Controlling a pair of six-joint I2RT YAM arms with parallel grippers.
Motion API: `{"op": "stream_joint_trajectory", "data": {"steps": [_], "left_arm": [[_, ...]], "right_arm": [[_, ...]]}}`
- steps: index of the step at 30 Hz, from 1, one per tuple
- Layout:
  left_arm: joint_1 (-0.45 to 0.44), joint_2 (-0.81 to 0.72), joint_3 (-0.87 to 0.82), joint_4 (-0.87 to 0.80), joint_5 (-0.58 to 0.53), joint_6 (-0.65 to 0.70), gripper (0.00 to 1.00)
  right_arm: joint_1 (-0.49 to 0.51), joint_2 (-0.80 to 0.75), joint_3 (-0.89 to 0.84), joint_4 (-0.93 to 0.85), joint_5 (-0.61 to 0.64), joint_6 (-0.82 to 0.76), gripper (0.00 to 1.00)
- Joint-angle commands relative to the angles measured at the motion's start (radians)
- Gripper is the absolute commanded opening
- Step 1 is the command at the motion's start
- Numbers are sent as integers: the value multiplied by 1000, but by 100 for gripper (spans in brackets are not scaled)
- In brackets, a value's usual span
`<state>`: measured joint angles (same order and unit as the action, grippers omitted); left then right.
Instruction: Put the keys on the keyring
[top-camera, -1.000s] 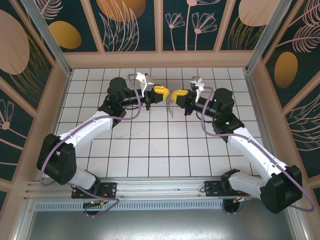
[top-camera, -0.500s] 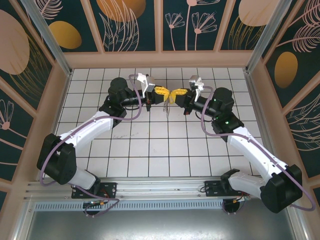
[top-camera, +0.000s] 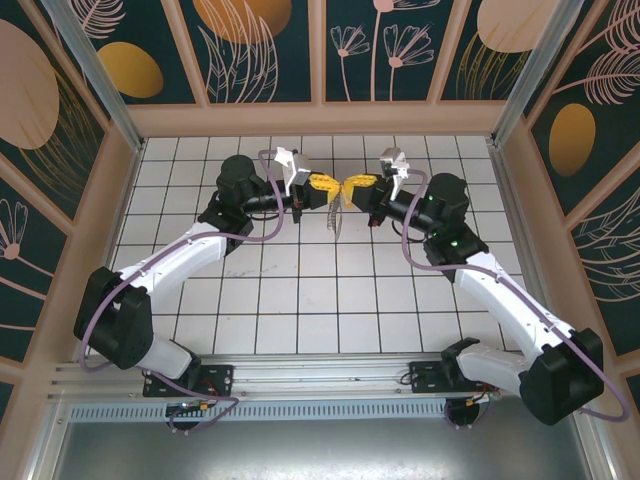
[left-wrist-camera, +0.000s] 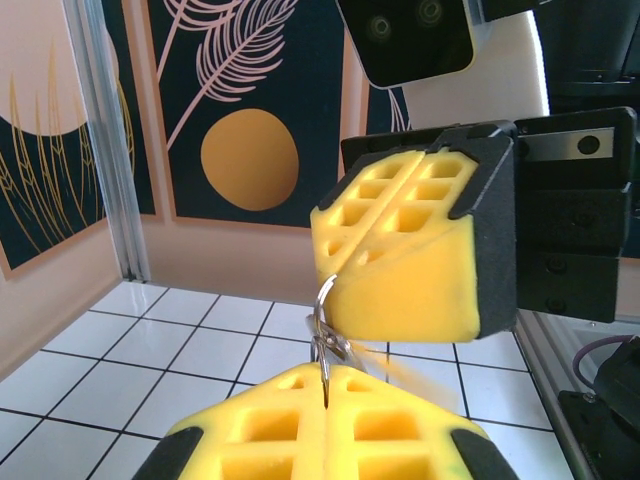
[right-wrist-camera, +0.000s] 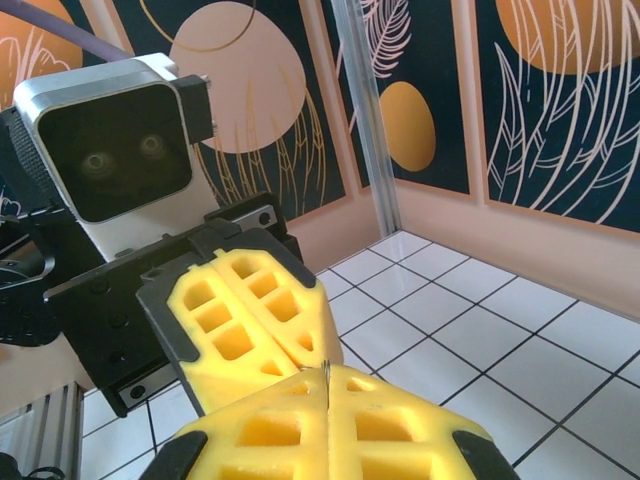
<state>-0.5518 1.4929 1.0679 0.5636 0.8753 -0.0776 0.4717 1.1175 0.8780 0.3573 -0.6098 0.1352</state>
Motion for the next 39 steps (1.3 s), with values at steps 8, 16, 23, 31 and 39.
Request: {"op": "stream_joint_trajectory", "data": {"steps": [8,16,23,31,39], "left_arm": [[-14,-57,4,95,40,-9,0],[-14,-57,1,138,33,-39,0],[-14,-50,-2,161,-4,-53,0],[-14,-23,10,219,-7,-95,0],[-14,15,50,271,44,-161,0]], "right_arm": [[-41,34,-46,72,-19,28,0],[-41,61,-69,128,-138,79,0],[-62,48,-85,114,-182,99,6],[-243,-64,-202,255,-242,269,38],[-248,-91,-192,361,-198,344,46]]}}
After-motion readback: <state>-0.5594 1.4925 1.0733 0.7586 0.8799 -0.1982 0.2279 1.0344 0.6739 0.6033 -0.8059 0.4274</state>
